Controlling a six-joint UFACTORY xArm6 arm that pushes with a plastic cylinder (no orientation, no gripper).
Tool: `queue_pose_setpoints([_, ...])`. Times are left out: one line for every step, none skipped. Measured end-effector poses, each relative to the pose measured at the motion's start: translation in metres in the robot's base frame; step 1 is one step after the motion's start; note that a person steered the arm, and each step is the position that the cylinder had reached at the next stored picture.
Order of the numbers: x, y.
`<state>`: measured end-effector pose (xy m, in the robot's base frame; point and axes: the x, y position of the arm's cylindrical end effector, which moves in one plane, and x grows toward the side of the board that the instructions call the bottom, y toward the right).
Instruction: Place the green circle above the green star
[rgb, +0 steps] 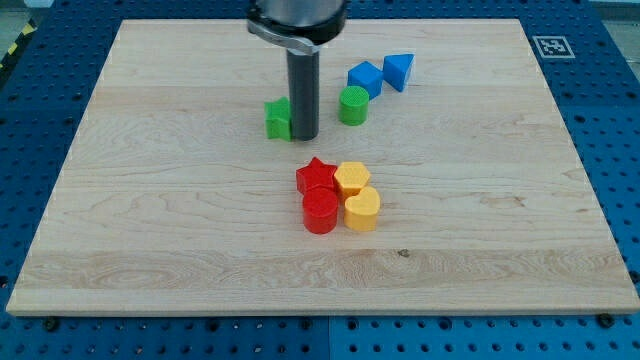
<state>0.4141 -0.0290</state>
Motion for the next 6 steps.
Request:
queue_pose_setpoints([0.029, 0.035])
queue_pose_setpoints([0.043, 0.097])
queue_pose_setpoints([0.014, 0.136])
queue_pose_setpoints([-0.024, 0.140])
queue_pose_setpoints([-0.036, 0.121])
queue_pose_setpoints([-0.036, 0.061])
